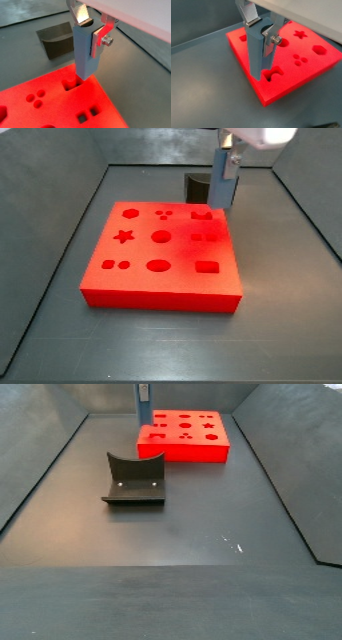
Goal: Insert the arch object.
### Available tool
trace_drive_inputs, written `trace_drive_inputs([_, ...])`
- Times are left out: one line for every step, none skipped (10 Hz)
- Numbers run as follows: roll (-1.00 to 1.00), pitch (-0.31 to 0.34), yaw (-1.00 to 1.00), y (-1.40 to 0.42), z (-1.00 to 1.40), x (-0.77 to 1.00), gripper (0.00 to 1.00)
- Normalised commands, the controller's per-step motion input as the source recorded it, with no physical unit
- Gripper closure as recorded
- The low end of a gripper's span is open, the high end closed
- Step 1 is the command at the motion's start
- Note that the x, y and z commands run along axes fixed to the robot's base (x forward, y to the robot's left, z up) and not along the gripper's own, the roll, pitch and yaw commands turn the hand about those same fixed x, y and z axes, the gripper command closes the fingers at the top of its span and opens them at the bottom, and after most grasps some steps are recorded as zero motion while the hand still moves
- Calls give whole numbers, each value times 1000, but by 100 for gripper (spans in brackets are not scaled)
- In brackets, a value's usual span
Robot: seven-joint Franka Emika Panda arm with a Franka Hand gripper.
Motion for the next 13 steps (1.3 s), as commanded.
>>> trace_drive_inputs([27,54,-489,0,0,-237,100])
trace_drive_inputs([40,0,-457,-3,0,-106,100])
trace_drive_inputs([73,19,-531,-34,0,0,100])
trace_drive_inputs([0,0,-400,0,-34,0,100])
trace_drive_inputs([0,-10,-34,0,-106,0,100])
trace_drive_inputs([0,-77,0,0,-149,0,100])
trace_drive_inputs([0,-123,0,0,-306,-51,100])
trace_drive_inputs([0,-124,-43,0,-326,0,100])
trace_drive_inputs([0,-111,-126,0,-263,-49,100])
trace_drive_inputs([-46,-94,-226,34,-120,-66,100])
trace_drive_inputs([-56,-29,-383,97,0,-97,100])
trace_drive_inputs([-124,-66,-480,97,97,-154,100])
trace_drive_inputs([-96,-83,-363,80,54,-223,100])
